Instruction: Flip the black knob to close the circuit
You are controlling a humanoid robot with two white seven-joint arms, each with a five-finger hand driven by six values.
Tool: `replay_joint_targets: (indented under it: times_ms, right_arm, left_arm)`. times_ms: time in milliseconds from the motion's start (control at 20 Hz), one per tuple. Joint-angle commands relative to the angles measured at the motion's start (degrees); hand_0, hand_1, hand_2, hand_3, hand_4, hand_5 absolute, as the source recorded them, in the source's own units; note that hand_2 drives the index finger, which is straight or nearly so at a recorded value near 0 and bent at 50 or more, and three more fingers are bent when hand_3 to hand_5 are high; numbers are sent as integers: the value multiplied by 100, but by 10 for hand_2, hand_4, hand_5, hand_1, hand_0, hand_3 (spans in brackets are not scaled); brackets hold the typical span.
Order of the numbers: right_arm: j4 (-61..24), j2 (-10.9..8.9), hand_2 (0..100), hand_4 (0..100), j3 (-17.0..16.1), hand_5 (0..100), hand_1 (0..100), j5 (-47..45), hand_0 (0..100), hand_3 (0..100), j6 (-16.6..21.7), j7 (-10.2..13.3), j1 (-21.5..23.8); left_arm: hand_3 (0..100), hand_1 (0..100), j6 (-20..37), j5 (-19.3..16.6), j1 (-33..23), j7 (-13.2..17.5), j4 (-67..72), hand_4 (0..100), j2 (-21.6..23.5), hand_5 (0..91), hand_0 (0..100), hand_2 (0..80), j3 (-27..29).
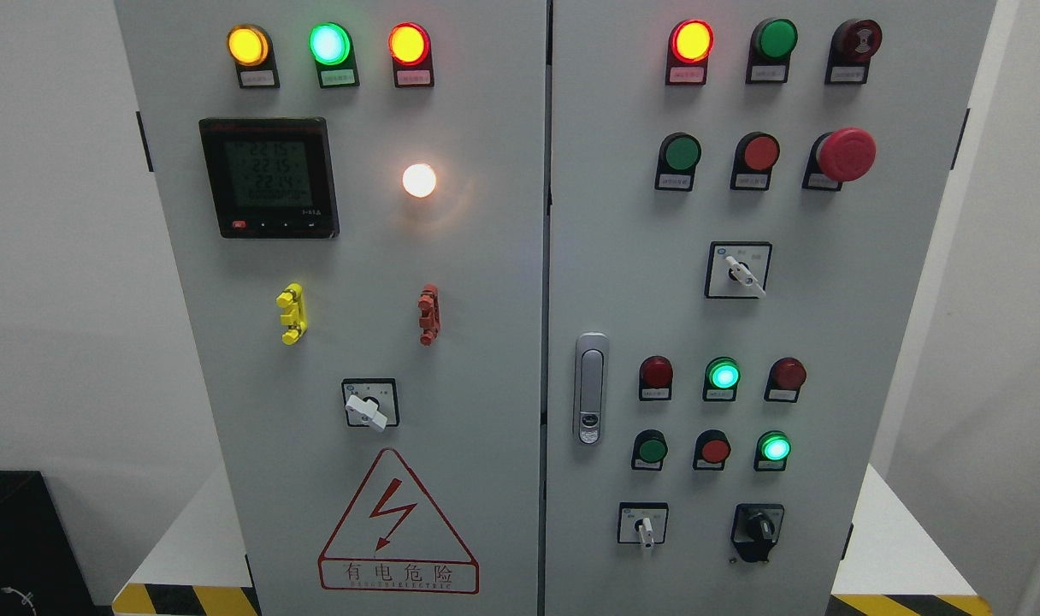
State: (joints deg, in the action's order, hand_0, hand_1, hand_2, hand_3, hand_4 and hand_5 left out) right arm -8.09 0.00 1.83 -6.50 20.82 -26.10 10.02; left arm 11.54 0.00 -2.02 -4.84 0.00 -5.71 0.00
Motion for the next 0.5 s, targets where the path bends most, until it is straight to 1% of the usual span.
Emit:
replay_joint_targets:
  times_ms: [0, 450]
  right_arm:
    - [0, 105, 0, 0, 36, 0, 197, 0, 50, 0, 28, -35, 9]
    - [-52, 105, 0, 0, 36, 0, 198, 0, 49, 0, 36, -9, 9]
  left_arm:
    - [0, 0, -3, -123, 0, 1, 123, 0, 0, 0, 0, 0, -114]
    - [0, 0, -3, -123, 0, 1, 123, 0, 0, 0, 0, 0, -114]
